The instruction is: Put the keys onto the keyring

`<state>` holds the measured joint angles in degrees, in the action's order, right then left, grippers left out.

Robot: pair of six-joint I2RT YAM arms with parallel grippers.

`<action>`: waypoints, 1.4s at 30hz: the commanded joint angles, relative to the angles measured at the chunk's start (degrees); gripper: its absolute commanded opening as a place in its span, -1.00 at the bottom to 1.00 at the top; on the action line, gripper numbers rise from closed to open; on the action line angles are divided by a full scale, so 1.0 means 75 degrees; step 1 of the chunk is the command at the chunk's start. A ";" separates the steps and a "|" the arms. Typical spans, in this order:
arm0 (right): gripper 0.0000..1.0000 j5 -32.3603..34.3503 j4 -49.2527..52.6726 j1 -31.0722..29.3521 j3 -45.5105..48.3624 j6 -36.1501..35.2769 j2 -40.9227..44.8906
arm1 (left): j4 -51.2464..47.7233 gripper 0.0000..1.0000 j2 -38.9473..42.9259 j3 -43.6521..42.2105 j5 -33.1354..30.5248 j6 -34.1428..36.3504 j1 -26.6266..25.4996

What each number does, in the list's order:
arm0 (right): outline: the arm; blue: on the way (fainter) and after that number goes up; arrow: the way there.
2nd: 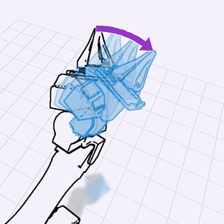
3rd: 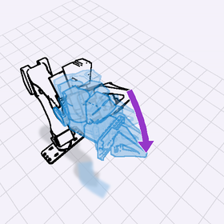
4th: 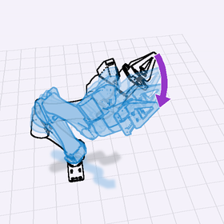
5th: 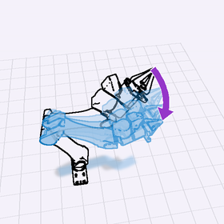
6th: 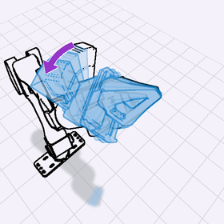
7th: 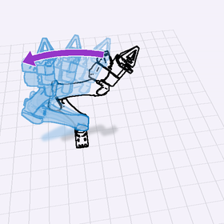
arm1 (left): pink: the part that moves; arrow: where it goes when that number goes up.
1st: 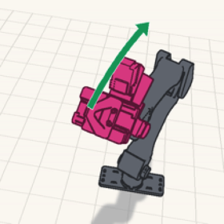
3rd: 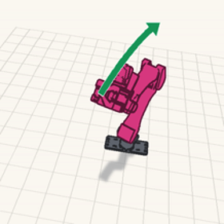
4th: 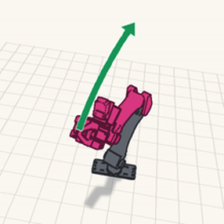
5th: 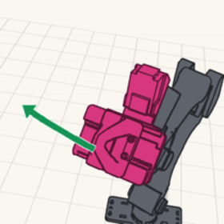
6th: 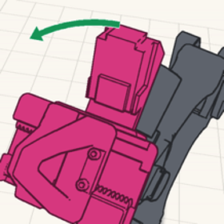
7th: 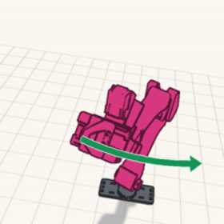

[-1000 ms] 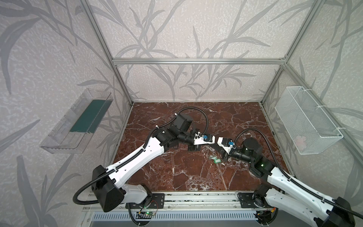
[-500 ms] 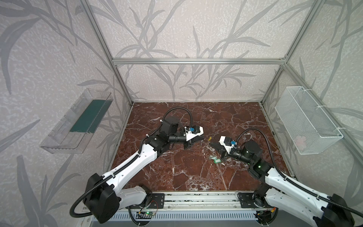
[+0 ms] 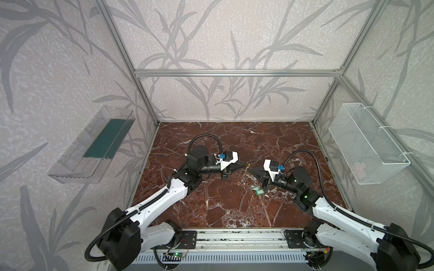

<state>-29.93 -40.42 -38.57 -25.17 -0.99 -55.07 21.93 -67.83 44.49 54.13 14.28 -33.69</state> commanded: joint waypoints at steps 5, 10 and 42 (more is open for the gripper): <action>-1.00 -0.0029 -0.0689 0.0009 -0.0148 0.0139 -0.0040 | 0.0322 -0.74 0.0252 -0.0206 0.0312 -0.0240 0.0007; -1.00 0.0063 -0.0853 0.0001 -0.0073 0.0029 -0.0042 | 0.0166 -0.64 0.0368 -0.0283 0.0191 -0.0096 0.0004; -1.00 -0.0456 -0.1652 -0.0027 0.0137 -0.1216 -0.0517 | -0.0077 -0.63 0.0434 -0.0284 0.0263 0.0756 -0.0006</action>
<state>-32.29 -49.47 -38.68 -24.14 -10.87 -58.57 20.21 -64.12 41.52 53.74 19.73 -33.54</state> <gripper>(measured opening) 0.048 0.189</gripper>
